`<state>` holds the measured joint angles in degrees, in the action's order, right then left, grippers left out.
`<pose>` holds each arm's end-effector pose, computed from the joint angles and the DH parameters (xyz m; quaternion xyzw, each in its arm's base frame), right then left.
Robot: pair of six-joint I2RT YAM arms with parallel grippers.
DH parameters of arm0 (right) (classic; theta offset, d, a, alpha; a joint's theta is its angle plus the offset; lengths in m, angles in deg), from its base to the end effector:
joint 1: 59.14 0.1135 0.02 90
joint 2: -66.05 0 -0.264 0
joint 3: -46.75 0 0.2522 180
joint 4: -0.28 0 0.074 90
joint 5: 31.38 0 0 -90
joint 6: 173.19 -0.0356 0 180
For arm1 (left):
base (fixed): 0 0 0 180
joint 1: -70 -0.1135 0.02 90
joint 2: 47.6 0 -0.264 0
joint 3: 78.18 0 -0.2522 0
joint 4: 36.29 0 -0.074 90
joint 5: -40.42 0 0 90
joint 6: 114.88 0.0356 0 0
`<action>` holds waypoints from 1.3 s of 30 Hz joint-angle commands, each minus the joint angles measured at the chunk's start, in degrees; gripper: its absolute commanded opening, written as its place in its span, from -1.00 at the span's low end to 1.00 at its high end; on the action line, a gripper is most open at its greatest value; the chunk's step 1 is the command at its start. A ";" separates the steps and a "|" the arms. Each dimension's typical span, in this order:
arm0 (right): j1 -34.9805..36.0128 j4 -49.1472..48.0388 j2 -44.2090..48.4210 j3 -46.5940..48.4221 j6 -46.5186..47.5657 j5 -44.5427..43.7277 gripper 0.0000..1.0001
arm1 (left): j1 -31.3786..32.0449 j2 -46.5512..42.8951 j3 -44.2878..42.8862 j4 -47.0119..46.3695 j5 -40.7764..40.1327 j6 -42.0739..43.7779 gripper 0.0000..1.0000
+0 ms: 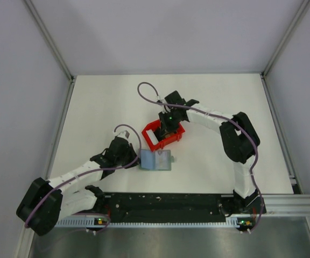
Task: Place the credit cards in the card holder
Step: Pick up the credit card from the storage box, then insert the credit card into the card holder.
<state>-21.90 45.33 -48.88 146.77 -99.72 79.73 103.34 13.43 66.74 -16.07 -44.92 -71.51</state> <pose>0.3335 0.2696 0.1952 -0.2174 0.9255 0.2730 0.1472 0.1611 -0.1094 0.1551 -0.0922 0.9225 -0.2685 0.2615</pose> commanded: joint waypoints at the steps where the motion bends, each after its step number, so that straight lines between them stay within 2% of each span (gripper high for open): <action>1: 1.61 0.09 -1.70 2.25 1.24 -0.28 -0.80 | -0.21 0.31 -0.04 -2.24 0.08 0.05 -1.00; 3: 1.88 0.09 -1.78 2.42 0.98 -1.15 -0.84 | -0.30 0.31 -0.04 -2.33 0.08 0.05 -1.00; 5: 1.97 -0.17 -0.65 2.16 0.98 -1.85 -1.00 | -0.21 0.31 -0.04 -2.24 0.08 0.05 -1.00; 14: 2.14 -0.35 11.30 1.29 3.35 -14.68 -1.00 | -0.30 -0.21 -0.12 -1.45 0.08 -0.21 -1.00; 20: 3.46 -1.05 16.76 -2.41 -1.38 -18.02 -1.00 | -0.30 -0.13 0.23 -1.71 0.96 -0.56 -1.00; 25: 3.46 -2.99 20.79 -7.06 -13.57 -15.56 -1.00 | -0.21 -0.22 0.40 -1.45 1.66 -0.74 -1.00; 29: 3.98 -8.58 26.06 -16.09 -24.31 -12.94 -1.00 | -0.21 -0.48 1.37 -1.71 1.40 -2.14 -1.00; 33: 7.58 -17.30 30.73 -25.07 -26.61 -9.16 -1.00 | -0.21 -0.30 2.60 -3.12 1.92 -2.94 -1.00; 39: 14.87 -23.36 29.42 -31.40 -28.03 -6.60 -1.00 | -0.21 -0.39 3.83 -3.65 2.10 -3.90 -1.00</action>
<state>-11.80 31.39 -20.56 118.21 -124.92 70.20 103.34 13.43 69.49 -17.31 -43.37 -74.36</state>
